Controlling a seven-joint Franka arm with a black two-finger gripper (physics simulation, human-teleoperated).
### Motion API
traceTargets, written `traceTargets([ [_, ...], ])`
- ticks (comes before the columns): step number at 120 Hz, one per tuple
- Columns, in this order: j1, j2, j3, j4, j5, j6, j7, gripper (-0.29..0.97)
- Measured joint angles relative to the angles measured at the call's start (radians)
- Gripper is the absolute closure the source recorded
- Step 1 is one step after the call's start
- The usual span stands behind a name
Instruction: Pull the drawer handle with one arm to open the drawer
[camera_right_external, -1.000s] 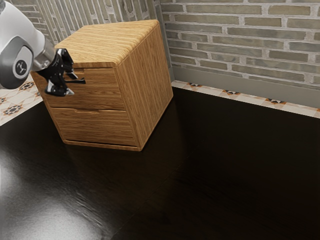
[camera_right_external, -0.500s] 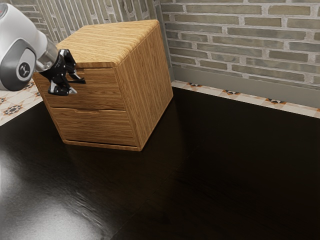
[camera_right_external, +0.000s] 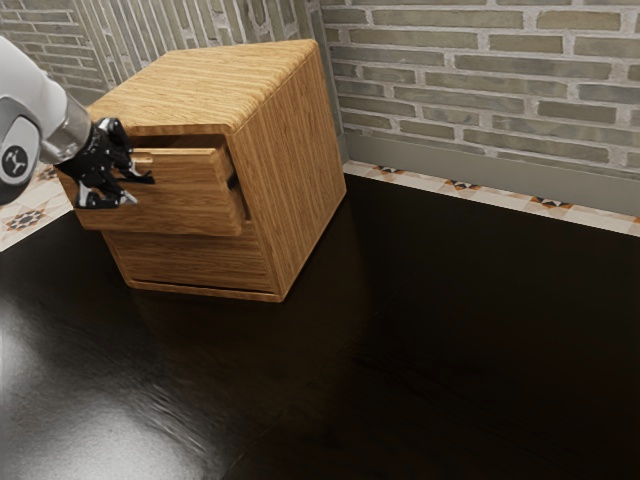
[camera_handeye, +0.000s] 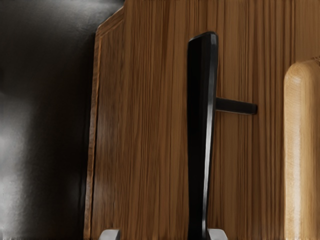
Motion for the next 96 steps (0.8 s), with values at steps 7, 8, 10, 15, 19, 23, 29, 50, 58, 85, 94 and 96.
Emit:
traceTargets([
  [7,0.001,-0.034,0.000,-0.036,0.001,0.000,0.001,0.55],
  [8,0.001,-0.038,0.000,-0.040,0.001,0.000,0.001,0.55],
  [10,0.001,-0.047,0.000,-0.049,0.002,0.000,0.002,0.55],
  [15,0.001,-0.072,0.000,-0.074,0.003,0.000,0.002,0.55],
  [19,0.001,-0.095,0.000,-0.097,0.003,0.000,0.003,0.55],
  [23,0.001,-0.119,0.000,-0.121,0.004,0.000,0.003,0.55],
  [29,0.002,-0.147,0.000,-0.149,0.005,0.000,0.004,0.55],
  [50,0.004,-0.234,0.001,-0.227,0.007,0.001,0.005,0.55],
  [58,0.007,-0.260,0.002,-0.249,0.008,0.001,0.006,0.55],
  [85,0.017,-0.340,0.002,-0.324,0.009,0.001,0.008,0.55],
  [94,0.018,-0.360,0.002,-0.341,0.009,0.001,0.008,0.55],
  [96,0.018,-0.364,0.002,-0.344,0.009,0.001,0.008,0.55],
])
